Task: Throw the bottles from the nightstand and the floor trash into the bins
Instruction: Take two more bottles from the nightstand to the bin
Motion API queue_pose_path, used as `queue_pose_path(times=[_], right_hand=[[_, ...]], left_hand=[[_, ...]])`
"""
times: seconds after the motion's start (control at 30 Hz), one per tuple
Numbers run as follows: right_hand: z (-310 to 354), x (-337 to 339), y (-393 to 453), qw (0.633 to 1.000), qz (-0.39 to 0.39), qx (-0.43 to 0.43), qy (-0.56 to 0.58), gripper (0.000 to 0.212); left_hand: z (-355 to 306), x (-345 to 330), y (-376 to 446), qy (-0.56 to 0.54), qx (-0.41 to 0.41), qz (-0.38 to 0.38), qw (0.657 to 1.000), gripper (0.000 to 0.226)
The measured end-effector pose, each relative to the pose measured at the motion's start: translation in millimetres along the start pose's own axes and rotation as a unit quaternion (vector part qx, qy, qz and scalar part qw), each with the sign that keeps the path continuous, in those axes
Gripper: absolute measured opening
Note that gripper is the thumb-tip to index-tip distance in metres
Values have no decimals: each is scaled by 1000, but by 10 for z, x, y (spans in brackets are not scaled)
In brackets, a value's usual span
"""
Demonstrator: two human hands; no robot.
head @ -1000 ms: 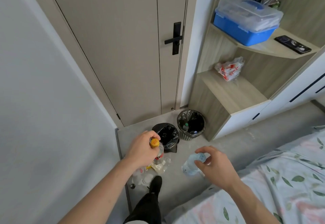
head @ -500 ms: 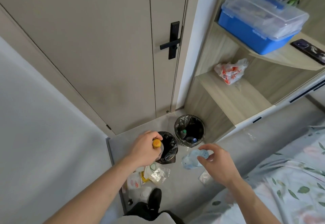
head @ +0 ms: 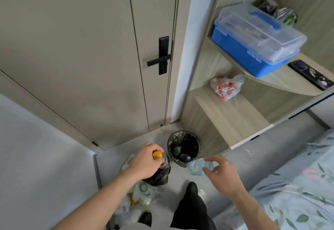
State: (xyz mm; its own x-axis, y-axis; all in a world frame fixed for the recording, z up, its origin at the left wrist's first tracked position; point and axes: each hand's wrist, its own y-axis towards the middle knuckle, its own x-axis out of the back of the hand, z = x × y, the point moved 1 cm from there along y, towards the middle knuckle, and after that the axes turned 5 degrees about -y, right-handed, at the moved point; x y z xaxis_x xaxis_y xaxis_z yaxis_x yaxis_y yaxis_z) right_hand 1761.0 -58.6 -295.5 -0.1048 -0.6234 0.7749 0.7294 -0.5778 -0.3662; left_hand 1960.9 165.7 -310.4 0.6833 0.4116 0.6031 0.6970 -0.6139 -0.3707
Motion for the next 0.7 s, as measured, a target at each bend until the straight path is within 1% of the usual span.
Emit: queue_pose_path(times=[0.13, 0.23, 0.4, 0.47, 0.57, 0.63, 0.7], right_hand=[[-327, 102, 594, 999, 33, 27, -12, 24], [-548, 179, 1101, 996, 78, 37, -31, 14], [-824, 177, 1745, 983, 155, 51, -86, 21], [-885, 113, 1973, 978, 178, 43, -96, 20], [-966, -96, 2317, 974, 203, 28, -99, 10], [-1041, -308, 2553, 973, 207, 20, -101, 12], [-1106, -534, 2765, 973, 202, 10, -107, 23]], left_hand=[[-176, -360, 402, -15, 43, -14, 999, 20], [-331, -642, 690, -36, 92, -38, 994, 18], [-528, -1048, 1089, -95, 152, -57, 982, 17], [-537, -1195, 1215, -113, 171, -55, 977, 19], [-440, -1422, 1393, -141, 191, -52, 970, 18], [-304, -1578, 1546, -146, 198, -50, 968, 16], [-126, -1716, 1713, -144, 205, -57, 966, 15]])
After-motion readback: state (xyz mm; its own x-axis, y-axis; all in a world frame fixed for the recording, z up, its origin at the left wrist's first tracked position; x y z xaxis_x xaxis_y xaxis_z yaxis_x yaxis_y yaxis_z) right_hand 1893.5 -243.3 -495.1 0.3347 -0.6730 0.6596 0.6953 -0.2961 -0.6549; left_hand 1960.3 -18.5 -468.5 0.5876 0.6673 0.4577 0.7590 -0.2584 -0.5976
